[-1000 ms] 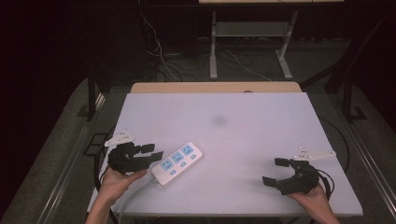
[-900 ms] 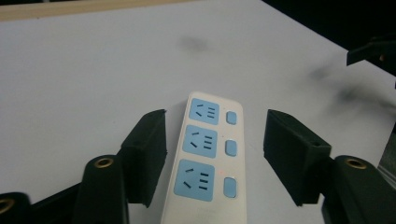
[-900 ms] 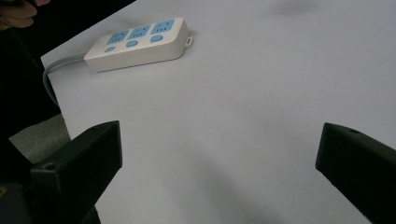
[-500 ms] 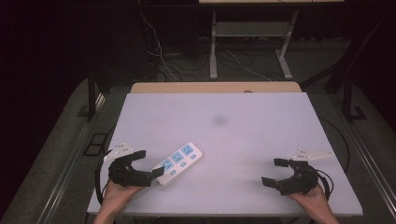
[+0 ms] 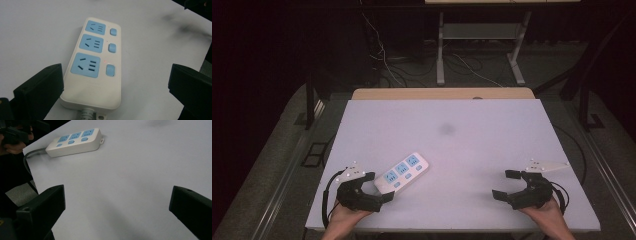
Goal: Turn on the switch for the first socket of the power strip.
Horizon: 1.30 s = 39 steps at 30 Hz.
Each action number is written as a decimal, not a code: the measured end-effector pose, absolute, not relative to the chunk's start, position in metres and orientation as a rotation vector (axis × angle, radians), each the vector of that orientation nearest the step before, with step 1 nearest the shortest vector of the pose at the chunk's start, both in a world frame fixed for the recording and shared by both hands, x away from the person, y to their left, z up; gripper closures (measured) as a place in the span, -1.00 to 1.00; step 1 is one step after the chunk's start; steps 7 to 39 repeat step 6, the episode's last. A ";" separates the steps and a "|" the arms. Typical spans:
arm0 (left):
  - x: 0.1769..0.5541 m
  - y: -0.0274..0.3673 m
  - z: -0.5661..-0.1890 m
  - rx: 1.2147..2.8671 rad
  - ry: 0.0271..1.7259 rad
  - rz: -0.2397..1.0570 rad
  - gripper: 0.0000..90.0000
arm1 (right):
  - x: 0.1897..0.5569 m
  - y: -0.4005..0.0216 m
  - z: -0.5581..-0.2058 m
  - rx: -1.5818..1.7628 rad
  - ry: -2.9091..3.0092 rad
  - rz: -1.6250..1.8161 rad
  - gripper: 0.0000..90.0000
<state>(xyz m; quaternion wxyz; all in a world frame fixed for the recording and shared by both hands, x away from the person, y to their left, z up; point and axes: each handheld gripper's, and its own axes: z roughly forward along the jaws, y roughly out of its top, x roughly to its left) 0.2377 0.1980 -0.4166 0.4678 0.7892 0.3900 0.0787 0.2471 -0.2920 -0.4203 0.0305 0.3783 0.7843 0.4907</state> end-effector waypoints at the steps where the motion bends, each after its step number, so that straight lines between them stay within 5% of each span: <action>1: 0.237 0.196 -0.419 1.940 0.955 0.189 -1.00 | 0.247 -0.292 -0.420 1.168 2.418 1.512 -1.00; 39: 0.238 0.193 -0.420 1.948 0.948 0.189 -1.00 | 0.247 -0.292 -0.420 1.167 2.422 1.507 -1.00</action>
